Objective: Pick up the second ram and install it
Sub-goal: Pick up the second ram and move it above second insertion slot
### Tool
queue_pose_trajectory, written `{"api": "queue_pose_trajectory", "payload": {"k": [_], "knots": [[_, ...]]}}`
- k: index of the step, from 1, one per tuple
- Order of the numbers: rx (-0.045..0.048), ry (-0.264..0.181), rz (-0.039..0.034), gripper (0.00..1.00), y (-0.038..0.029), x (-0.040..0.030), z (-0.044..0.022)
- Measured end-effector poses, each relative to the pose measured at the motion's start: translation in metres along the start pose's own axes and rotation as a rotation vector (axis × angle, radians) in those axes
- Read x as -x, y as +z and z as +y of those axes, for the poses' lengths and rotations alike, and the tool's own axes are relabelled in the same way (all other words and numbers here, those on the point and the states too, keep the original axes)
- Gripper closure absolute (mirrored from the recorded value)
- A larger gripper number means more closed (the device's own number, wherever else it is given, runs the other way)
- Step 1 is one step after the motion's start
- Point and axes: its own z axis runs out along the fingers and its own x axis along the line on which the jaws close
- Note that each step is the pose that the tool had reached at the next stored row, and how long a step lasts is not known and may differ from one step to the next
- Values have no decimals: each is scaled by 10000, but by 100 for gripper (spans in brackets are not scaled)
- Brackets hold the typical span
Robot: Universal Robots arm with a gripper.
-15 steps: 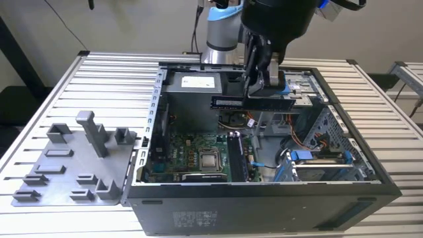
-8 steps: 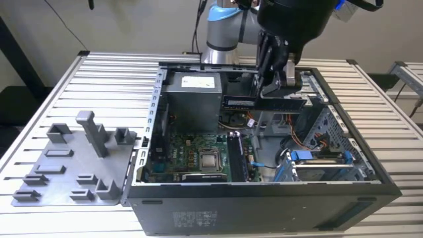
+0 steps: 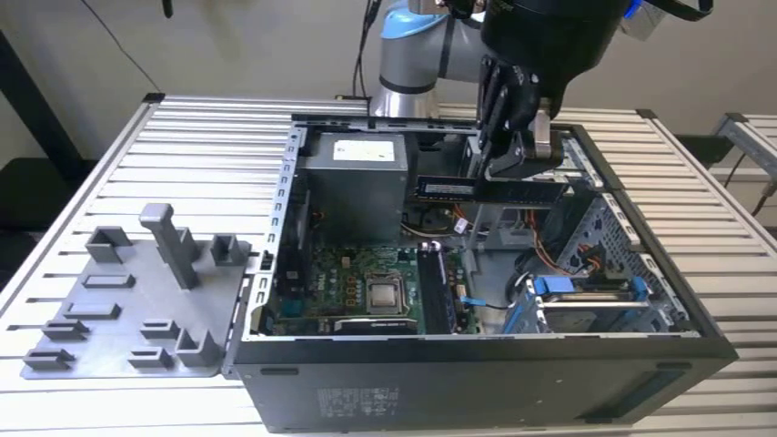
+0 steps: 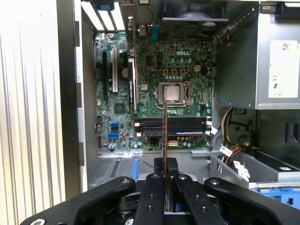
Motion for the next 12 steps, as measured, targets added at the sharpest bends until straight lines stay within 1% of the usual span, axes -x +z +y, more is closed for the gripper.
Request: {"api": "queue_pose_trajectory", "payload": {"k": [5, 8, 12], "knots": [[0, -1, 0, 86, 0, 9, -1], [0, -1, -1, 86, 3, 53, 1], [-1, 0, -1, 86, 7, 135, 3]]}}
